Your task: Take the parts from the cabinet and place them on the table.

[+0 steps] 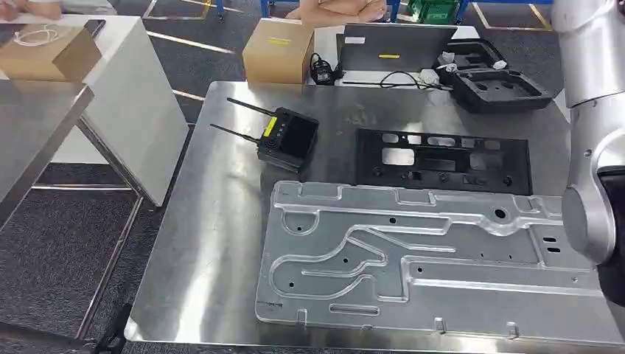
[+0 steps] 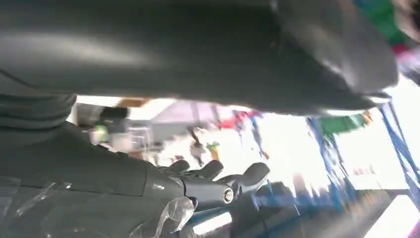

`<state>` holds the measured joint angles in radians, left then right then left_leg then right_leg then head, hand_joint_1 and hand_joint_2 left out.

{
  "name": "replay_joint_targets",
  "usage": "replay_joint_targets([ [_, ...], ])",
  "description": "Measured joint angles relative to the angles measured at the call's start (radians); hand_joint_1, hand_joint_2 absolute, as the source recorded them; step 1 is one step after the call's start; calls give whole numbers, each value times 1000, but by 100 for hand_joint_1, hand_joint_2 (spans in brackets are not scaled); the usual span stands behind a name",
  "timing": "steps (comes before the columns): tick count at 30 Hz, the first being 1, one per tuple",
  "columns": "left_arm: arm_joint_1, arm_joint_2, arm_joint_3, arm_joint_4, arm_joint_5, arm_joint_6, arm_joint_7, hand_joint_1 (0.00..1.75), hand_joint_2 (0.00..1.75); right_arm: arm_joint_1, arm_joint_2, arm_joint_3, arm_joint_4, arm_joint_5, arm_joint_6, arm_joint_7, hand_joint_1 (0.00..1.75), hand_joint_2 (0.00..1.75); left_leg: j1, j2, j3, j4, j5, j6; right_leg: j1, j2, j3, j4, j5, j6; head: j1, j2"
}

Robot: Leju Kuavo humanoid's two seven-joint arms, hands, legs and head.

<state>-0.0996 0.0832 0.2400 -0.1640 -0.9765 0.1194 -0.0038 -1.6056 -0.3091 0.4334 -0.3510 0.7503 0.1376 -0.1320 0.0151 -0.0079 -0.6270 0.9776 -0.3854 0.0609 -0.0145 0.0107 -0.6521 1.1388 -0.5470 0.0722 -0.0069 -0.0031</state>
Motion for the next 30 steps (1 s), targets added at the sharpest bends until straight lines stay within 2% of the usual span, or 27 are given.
replay_joint_targets([
  [1,1,-1,2,0,9,2,3,0,0,6,-20,3,-8,-21,-16,-5,0,0,0,-1,2,0,-1,2,0,0,-33,81,-35,3,0,0],
  [2,3,-2,5,0,15,4,9,0,0,18,-40,3,-18,-43,-20,-7,0,0,1,-4,5,0,-2,3,0,0,-58,140,-51,4,0,0],
  [3,7,-3,9,0,22,6,13,0,0,35,-62,3,-31,-69,-21,-10,0,0,2,-6,8,0,-3,3,-1,0,-66,150,-37,4,1,0],
  [4,8,-3,11,0,34,8,19,0,0,57,-89,3,-52,-110,-23,-4,0,0,2,-6,11,0,-4,3,-1,-1,-49,106,2,2,1,0],
  [6,7,-6,26,0,50,11,30,0,0,122,-159,-4,-145,-203,-31,11,0,0,2,-10,18,0,-7,1,1,-2,34,-77,101,-4,2,0],
  [7,8,-7,32,0,53,13,32,0,0,152,-186,-10,-183,-231,-36,22,0,0,1,-11,19,0,-8,-1,2,-7,66,-156,130,-10,2,0],
  [8,7,-8,37,0,57,18,32,0,0,186,-204,-19,-221,-252,-41,27,0,0,-8,-11,13,4,-9,-5,11,-11,78,-186,121,-11,2,0],
  [11,8,-10,52,0,71,22,41,0,0,306,-268,-47,-329,-283,-48,55,0,0,-3,-9,15,0,-5,-15,15,-7,75,-185,125,-14,2,0],
  [12,8,-10,55,0,74,24,45,0,0,338,-286,-56,-357,-292,-51,64,0,0,-5,-8,13,1,-8,-21,8,-7,75,-190,131,-24,2,0],
  [13,9,-10,58,0,79,27,50,0,0,369,-301,-67,-390,-304,-57,73,0,0,-2,-3,4,17,-27,-27,5,-7,76,-192,134,-27,1,0],
  [14,8,-11,62,0,81,29,50,0,0,412,-318,-85,-429,-313,-69,73,0,0,-2,0,-13,67,-65,-31,3,-7,76,-192,135,-31,-2,0],
  [16,5,-11,77,0,87,34,56,0,0,537,-346,-136,-491,-327,-93,72,0,0,1,2,-77,235,-144,-37,3,-8,77,-191,137,-33,-2,0],
  [17,7,-11,81,0,88,35,63,0,0,608,-358,-164,-519,-334,-99,70,0,0,1,2,-107,311,-170,-38,4,-8,77,-191,137,-33,-2,0],
  [18,7,-12,83,0,91,35,67,0,0,670,-367,-185,-540,-337,-103,68,0,0,0,1,-114,333,-170,-38,5,-8,76,-190,137,-33,-2,0],
  [19,6,-12,86,0,96,36,69,0,0,726,-376,-203,-559,-341,-105,63,0,0,-1,2,-99,306,-155,-38,4,-8,75,-190,137,-33,-2,0],
  [20,3,-12,92,0,97,37,71,0,0,776,-383,-223,-577,-343,-111,58,0,0,0,2,-62,236,-125,-36,4,-8,73,-190,138,-32,-2,0],
  [22,-1,-12,105,0,103,38,81,0,0,862,-392,-277,-617,-343,-124,49,0,0,1,1,42,47,-53,-30,3,-9,73,-188,139,-29,-2,0],
  [23,-3,-12,110,0,103,39,83,0,0,901,-396,-309,-642,-341,-128,46,0,0,-4,0,65,6,-57,-28,13,-9,67,-184,140,-24,-2,0],
  [24,-2,-12,115,0,103,39,83,0,0,931,-396,-333,-656,-338,-129,44,0,0,-1,-1,57,6,-53,-22,11,-9,63,-183,144,-19,0,0],
  [26,1,-13,124,0,104,40,83,0,0,977,-397,-362,-679,-331,-129,43,0,0,-9,-1,53,9,-48,-15,8,-9,61,-187,151,-8,0,0],
  [27,0,-13,126,0,104,40,83,0,0,1000,-402,-375,-692,-331,-129,43,0,0,-8,-1,52,3,-42,-6,6,-8,61,-188,154,-3,0,0],
  [28,-4,-12,129,0,104,41,83,0,0,1021,-404,-390,-705,-328,-128,46,0,0,-4,0,52,-2,-35,4,1,-8,57,-177,133,0,0,0],
  [29,-6,-12,132,0,104,42,82,0,0,1037,-405,-403,-716,-328,-127,49,0,0,-5,0,47,-3,-30,11,1,-9,42,-135,91,4,1,0],
  [30,-6,-12,134,0,106,42,81,0,0,1048,-405,-415,-726,-327,-127,50,0,0,-6,0,43,-2,-26,16,2,-8,16,-60,41,7,1,0],
])
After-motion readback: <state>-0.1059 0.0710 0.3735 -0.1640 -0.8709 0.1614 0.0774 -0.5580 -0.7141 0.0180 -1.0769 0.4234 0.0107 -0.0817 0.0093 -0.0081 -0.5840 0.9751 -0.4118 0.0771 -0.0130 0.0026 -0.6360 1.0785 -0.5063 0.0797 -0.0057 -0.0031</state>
